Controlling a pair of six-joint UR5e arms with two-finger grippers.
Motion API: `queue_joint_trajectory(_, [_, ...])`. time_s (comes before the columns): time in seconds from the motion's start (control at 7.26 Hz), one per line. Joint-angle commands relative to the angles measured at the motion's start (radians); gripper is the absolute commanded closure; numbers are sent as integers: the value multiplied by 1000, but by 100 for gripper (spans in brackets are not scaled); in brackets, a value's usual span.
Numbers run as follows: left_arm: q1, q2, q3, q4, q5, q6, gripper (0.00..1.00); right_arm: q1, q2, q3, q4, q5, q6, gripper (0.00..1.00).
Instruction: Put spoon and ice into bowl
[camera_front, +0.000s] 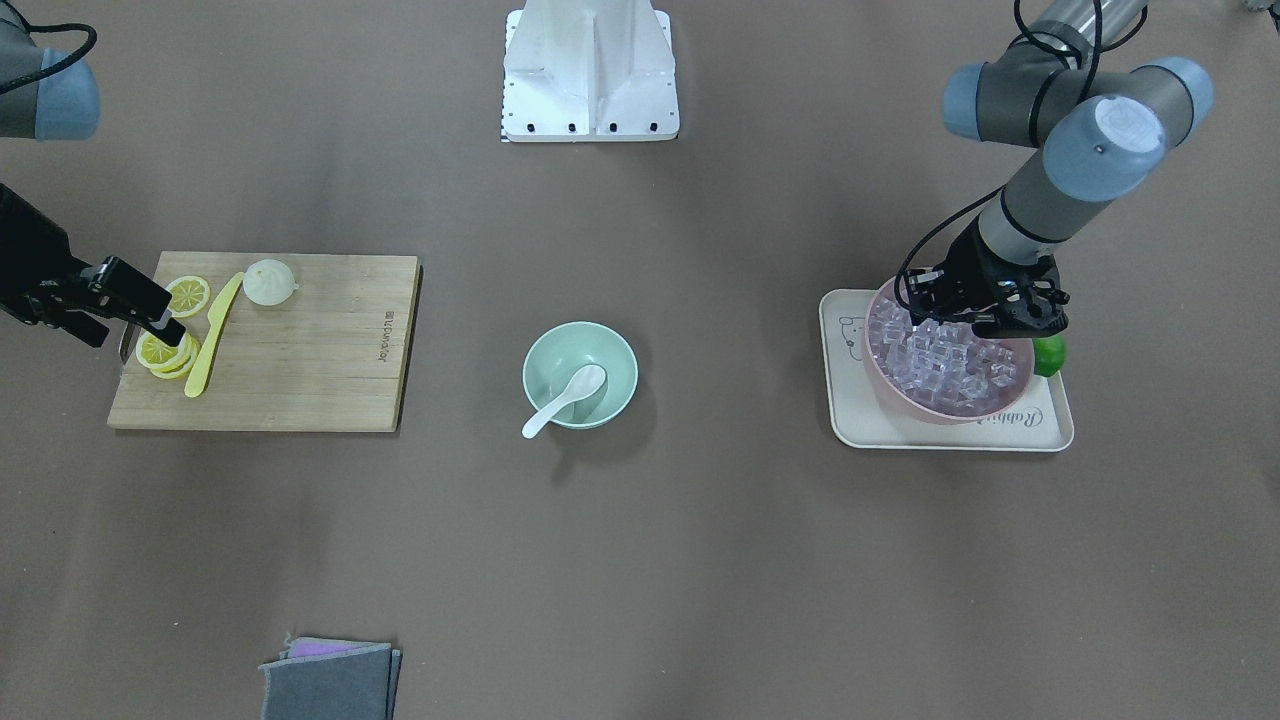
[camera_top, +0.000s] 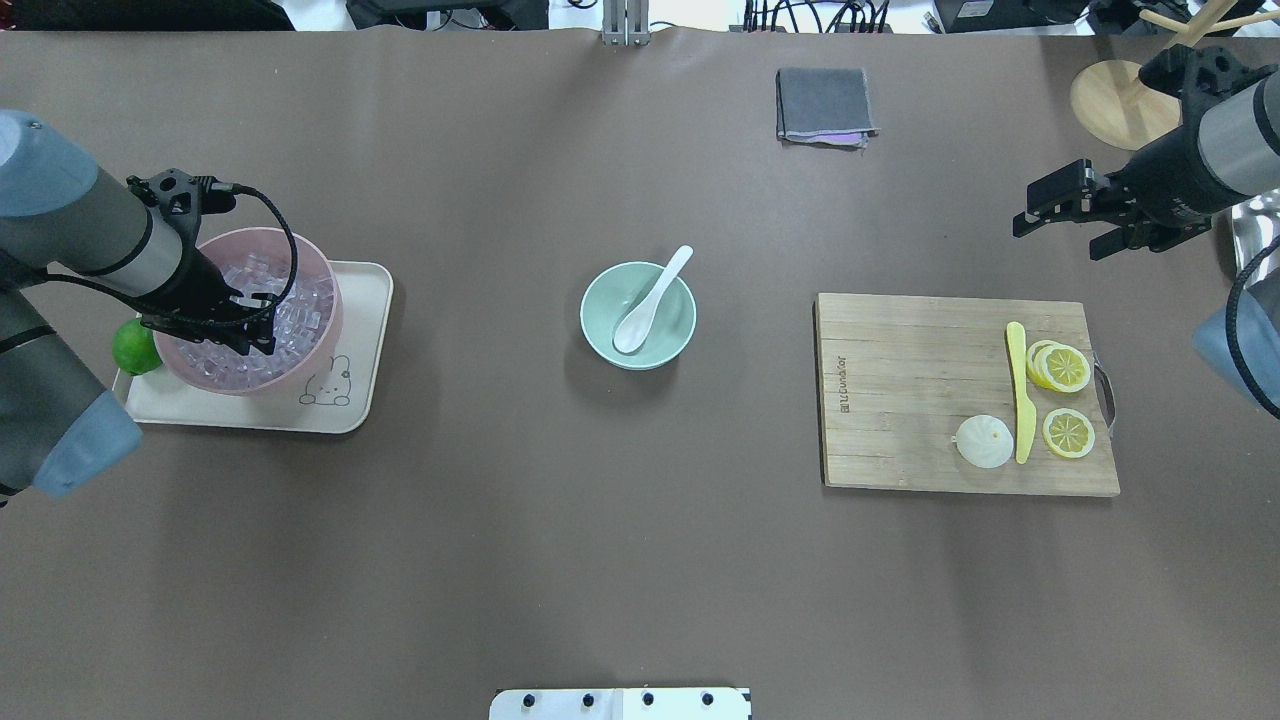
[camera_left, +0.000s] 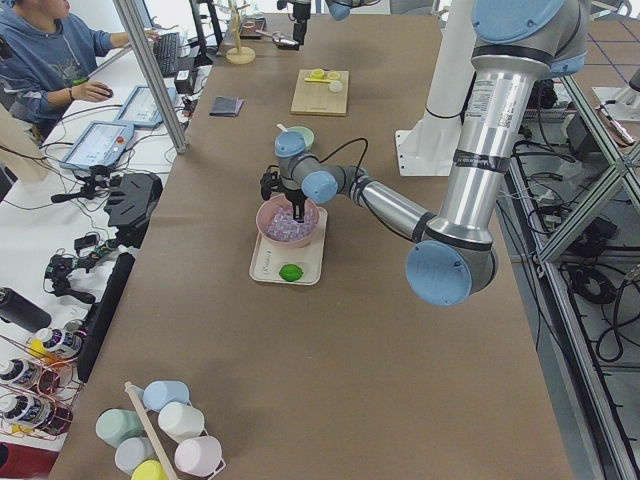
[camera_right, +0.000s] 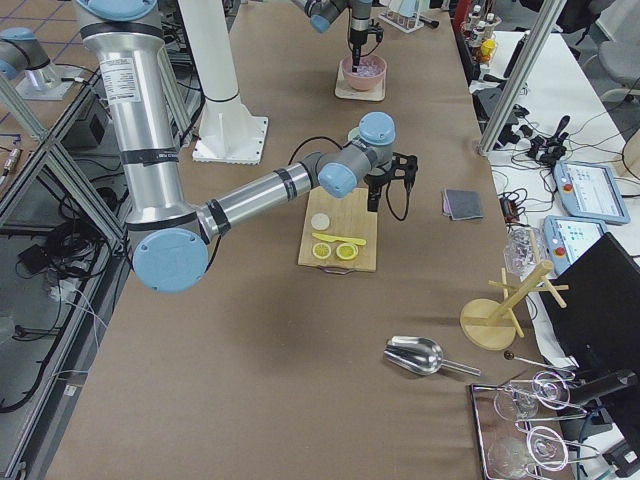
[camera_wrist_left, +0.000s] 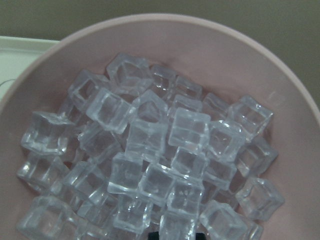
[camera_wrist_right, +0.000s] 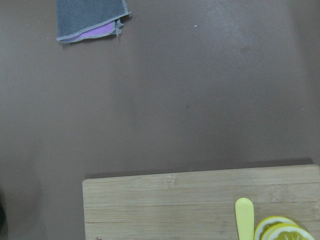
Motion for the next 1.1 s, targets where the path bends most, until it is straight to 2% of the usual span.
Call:
queue_joint_trajectory(0.0, [-52, -15, -56, 57, -63, 4, 100, 40, -7, 0, 0, 43, -41, 0])
queue_joint_trajectory(0.14, [-77, -43, -106, 103, -92, 5, 100, 81, -28, 0, 0, 76, -93, 0])
queue_joint_trajectory(0.41, [-68, -283, -81, 287, -88, -11, 100, 126, -85, -1, 0, 89, -202, 0])
queue_joint_trajectory(0.55, [-22, -340, -62, 310, -85, -25, 100, 155, -119, 0, 0, 91, -254, 0])
queue_joint_trajectory(0.69, [24, -429, -3, 305, -80, -106, 100, 189, -161, 0, 0, 98, -339, 0])
queue_joint_trajectory(0.83, [67, -544, 99, 300, -51, -163, 100, 220, -194, -3, -5, 98, -412, 0])
queue_joint_trajectory(0.96, [140, -610, 187, 229, 48, -238, 100, 240, -212, -1, -20, 98, -456, 0])
